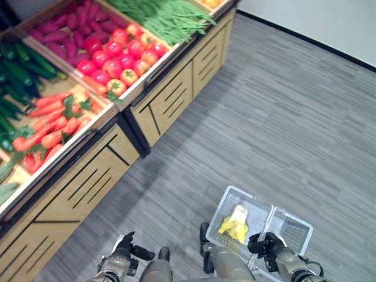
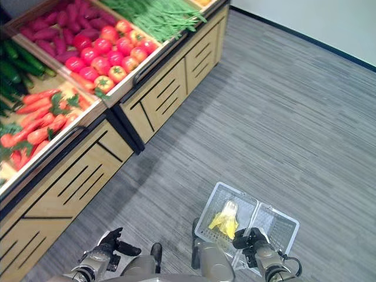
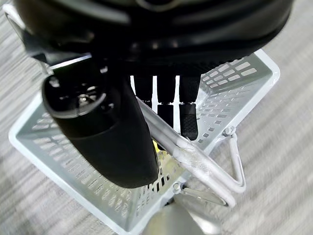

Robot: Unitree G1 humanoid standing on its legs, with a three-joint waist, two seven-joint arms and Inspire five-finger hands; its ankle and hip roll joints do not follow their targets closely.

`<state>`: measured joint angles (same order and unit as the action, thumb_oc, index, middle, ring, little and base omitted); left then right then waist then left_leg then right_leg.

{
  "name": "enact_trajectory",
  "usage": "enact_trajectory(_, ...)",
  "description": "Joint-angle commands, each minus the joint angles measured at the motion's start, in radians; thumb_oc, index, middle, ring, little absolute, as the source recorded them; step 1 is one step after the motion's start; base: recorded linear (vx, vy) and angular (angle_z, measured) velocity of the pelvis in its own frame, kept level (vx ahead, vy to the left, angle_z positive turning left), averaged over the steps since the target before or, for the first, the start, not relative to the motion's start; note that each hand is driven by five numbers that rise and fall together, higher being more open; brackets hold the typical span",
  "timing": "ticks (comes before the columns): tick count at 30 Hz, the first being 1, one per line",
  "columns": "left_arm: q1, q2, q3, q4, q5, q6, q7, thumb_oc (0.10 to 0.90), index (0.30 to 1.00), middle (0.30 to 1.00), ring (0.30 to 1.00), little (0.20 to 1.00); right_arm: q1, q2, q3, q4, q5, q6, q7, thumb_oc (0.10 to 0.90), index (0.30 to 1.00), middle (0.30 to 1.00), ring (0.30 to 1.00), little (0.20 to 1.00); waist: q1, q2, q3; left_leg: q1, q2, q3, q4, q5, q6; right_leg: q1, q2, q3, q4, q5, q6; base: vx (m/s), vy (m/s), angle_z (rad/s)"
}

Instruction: Get the vegetables into the basket

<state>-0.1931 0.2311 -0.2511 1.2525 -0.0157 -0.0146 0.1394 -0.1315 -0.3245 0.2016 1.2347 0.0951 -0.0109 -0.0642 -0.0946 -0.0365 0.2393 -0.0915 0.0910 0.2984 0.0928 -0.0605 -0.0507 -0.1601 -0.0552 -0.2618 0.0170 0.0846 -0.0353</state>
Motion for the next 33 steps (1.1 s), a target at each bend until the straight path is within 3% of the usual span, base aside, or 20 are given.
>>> enact_trajectory(1,0.006,0.022,-0.008,-0.013,0.021,0.000,-0.004,0.900,1.000,1.000,1.000,1.000,0.094,-0.032,-0.015,-0.001,0.032,0.006,-0.002,0.400,0.300,0.300,0.300,0.300,-0.040,0.049,-0.002,0.058,-0.037,0.096,-0.022,-0.038,0.041,0.003,-0.055,0.143,0.112,-0.125,0.130,0.10,0.253,1.12)
enact_trajectory(2,0.013,0.024,-0.003,-0.012,0.023,0.000,-0.004,0.900,1.000,1.000,1.000,1.000,0.092,-0.026,-0.010,-0.001,0.025,0.008,-0.001,0.400,0.300,0.300,0.300,0.300,-0.038,0.050,-0.008,0.059,-0.049,0.075,-0.019,-0.053,0.048,-0.002,-0.054,0.155,0.122,-0.128,0.136,0.12,0.285,0.54)
enact_trajectory(10,0.032,0.048,0.007,0.002,0.055,0.004,-0.011,0.900,1.000,1.000,1.000,1.000,0.084,0.009,0.016,-0.001,-0.022,0.016,0.007,0.400,0.300,0.300,0.300,0.300,-0.007,0.030,-0.012,0.106,-0.074,0.104,-0.055,-0.069,0.079,0.004,-0.071,0.195,0.145,-0.099,0.163,0.04,0.152,-0.26)
enact_trajectory(16,0.037,0.052,0.021,-0.004,0.055,0.004,0.008,0.900,1.000,1.000,1.000,1.000,0.066,0.009,0.032,0.011,-0.053,0.025,0.013,0.400,0.300,0.300,0.300,0.300,0.031,0.015,0.000,0.112,-0.100,0.057,-0.036,-0.105,0.113,0.000,-0.083,0.204,0.184,-0.076,0.183,0.00,0.127,0.01)
enact_trajectory(19,0.040,0.049,0.026,-0.014,0.043,0.006,0.016,0.900,1.000,1.000,1.000,1.000,0.061,0.006,0.034,0.009,-0.057,0.025,0.014,0.400,0.300,0.300,0.300,0.300,0.038,0.014,0.008,0.111,-0.110,0.045,-0.033,-0.112,0.125,-0.018,-0.091,0.209,0.232,-0.064,0.189,-0.01,0.106,0.05)
enact_trajectory(21,0.045,0.041,0.032,-0.042,0.020,0.008,0.018,0.900,1.000,1.000,1.000,1.000,0.052,-0.002,0.036,-0.002,-0.055,0.026,0.013,0.400,0.300,0.300,0.300,0.300,0.041,0.021,0.028,0.120,-0.125,0.013,-0.037,-0.113,0.140,-0.071,-0.090,0.239,0.372,-0.056,0.186,0.01,0.119,0.05)
enact_trajectory(24,0.036,0.042,0.030,-0.047,0.017,0.004,0.021,0.900,1.000,1.000,1.000,1.000,0.038,-0.006,0.044,-0.007,-0.049,0.025,0.009,0.400,0.300,0.300,0.300,0.300,0.049,0.028,0.031,0.120,-0.124,0.009,-0.060,-0.089,0.135,-0.103,-0.056,0.305,0.289,-0.033,0.169,-0.01,-0.010,0.22)
enact_trajectory(27,0.021,0.042,0.040,-0.024,0.001,0.001,0.029,0.900,1.000,1.000,1.000,1.000,0.024,-0.005,0.053,-0.005,-0.050,0.022,0.009,0.400,0.300,0.300,0.300,0.300,0.064,0.018,0.030,0.115,-0.115,0.003,-0.061,-0.076,0.116,-0.144,-0.024,0.371,0.120,0.001,0.175,0.03,-0.114,0.12)
enact_trajectory(28,0.021,0.042,0.040,-0.023,0.001,0.000,0.029,0.900,1.000,1.000,1.000,1.000,0.024,-0.005,0.053,-0.005,-0.050,0.022,0.009,0.400,0.300,0.300,0.300,0.300,0.063,0.020,0.030,0.116,-0.114,0.001,-0.061,-0.076,0.116,-0.139,-0.024,0.368,0.113,0.004,0.175,0.16,-0.311,0.17)
enact_trajectory(29,0.025,0.042,0.047,-0.021,-0.033,-0.001,0.016,0.900,1.000,1.000,1.000,1.000,0.036,0.000,0.065,-0.008,-0.055,0.020,0.012,0.400,0.300,0.300,0.300,0.300,0.055,0.007,0.025,0.134,-0.108,-0.053,-0.064,-0.075,0.098,-0.116,0.004,0.407,0.136,-0.043,0.167,0.15,-0.245,0.35)
enact_trajectory(33,0.018,0.038,0.041,-0.030,-0.060,-0.006,-0.008,0.900,1.000,1.000,1.000,1.000,0.044,0.001,0.069,-0.005,-0.053,0.020,0.019,0.400,0.300,0.300,0.300,0.300,0.039,0.004,0.005,0.146,-0.083,-0.093,-0.095,-0.046,0.071,-0.101,0.032,0.401,0.163,-0.094,0.138,0.17,-0.319,1.02)
